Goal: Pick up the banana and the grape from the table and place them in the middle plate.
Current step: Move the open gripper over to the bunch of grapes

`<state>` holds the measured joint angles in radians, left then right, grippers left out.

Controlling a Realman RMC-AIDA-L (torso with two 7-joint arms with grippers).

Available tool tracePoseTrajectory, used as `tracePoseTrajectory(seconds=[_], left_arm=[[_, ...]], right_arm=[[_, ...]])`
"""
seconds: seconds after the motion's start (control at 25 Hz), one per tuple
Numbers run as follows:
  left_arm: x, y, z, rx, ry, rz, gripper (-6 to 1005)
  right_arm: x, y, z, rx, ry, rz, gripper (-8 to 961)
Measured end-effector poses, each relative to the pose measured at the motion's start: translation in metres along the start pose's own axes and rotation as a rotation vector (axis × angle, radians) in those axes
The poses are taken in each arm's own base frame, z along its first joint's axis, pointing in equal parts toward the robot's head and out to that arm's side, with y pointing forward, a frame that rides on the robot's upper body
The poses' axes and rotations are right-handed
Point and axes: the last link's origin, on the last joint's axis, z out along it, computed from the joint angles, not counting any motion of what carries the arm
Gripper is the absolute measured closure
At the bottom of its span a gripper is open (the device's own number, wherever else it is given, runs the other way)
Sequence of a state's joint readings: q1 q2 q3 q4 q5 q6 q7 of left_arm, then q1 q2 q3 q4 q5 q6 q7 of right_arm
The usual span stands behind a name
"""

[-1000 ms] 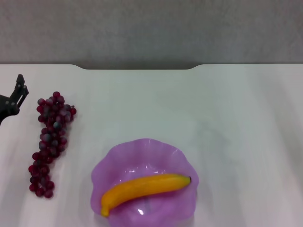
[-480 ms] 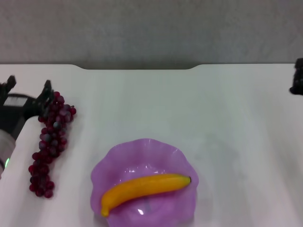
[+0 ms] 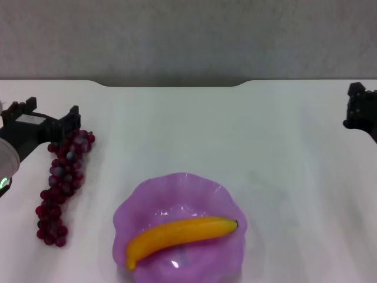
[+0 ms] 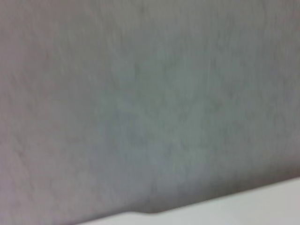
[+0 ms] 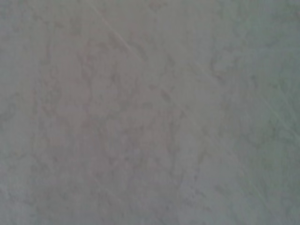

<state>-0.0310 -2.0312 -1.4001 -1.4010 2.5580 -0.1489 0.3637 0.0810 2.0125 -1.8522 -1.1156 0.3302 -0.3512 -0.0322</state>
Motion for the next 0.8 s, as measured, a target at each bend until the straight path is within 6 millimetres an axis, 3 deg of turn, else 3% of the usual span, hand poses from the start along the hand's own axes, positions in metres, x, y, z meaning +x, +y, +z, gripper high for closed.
tracePoseTrajectory(seconds=[0.16,0.52,0.8], left_arm=[[-0.005,-0.003,0.012,-0.013,-0.074,-0.002,119],[-0.036,-0.025,0.036,0.032,-0.219,-0.058,119],[-0.053,-0.019,0.050,0.017,-0.291,-0.020,121]], right_arm=[[-0.005,0.007,0.000,-0.021,-0.019,-0.006,937],[-0.014,0.017,-0.004,-0.042,-0.049,-0.051,936],[-0.017,0.020,-0.004,-0.049,-0.058,-0.050,936]])
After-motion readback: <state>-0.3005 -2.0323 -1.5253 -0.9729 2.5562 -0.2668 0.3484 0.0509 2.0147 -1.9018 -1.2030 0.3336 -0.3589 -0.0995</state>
